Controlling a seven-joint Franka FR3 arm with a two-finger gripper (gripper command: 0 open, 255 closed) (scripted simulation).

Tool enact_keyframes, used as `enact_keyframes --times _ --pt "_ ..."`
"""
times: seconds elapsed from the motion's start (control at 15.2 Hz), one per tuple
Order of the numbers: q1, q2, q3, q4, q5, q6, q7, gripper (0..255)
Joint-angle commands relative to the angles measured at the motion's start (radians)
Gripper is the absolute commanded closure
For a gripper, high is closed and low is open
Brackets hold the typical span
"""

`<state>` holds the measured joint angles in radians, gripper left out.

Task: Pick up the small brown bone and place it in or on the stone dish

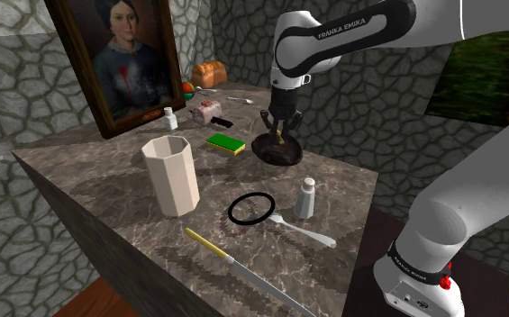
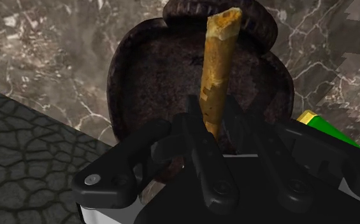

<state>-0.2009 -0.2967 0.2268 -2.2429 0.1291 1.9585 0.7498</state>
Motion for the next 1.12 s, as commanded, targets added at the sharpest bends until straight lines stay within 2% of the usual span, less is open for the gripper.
enact_keyframes --times 0.0,0.33,0.4,0.73,0.99,1.06 --pt "0.000 0.001 0.000 -0.003 0.000 0.005 0.000 255" --pt "0.000 0.001 0.000 -0.003 0.000 0.005 0.000 255" --pt "0.000 0.001 0.000 -0.003 0.000 0.005 0.000 0" --pt "0.000 0.001 0.000 -0.003 0.000 0.005 0.000 0" --pt "-0.004 -0.018 -0.011 0.107 -0.005 -0.124 0.000 0" --pt "-0.004 -0.018 -0.011 0.107 -0.005 -0.124 0.000 0"
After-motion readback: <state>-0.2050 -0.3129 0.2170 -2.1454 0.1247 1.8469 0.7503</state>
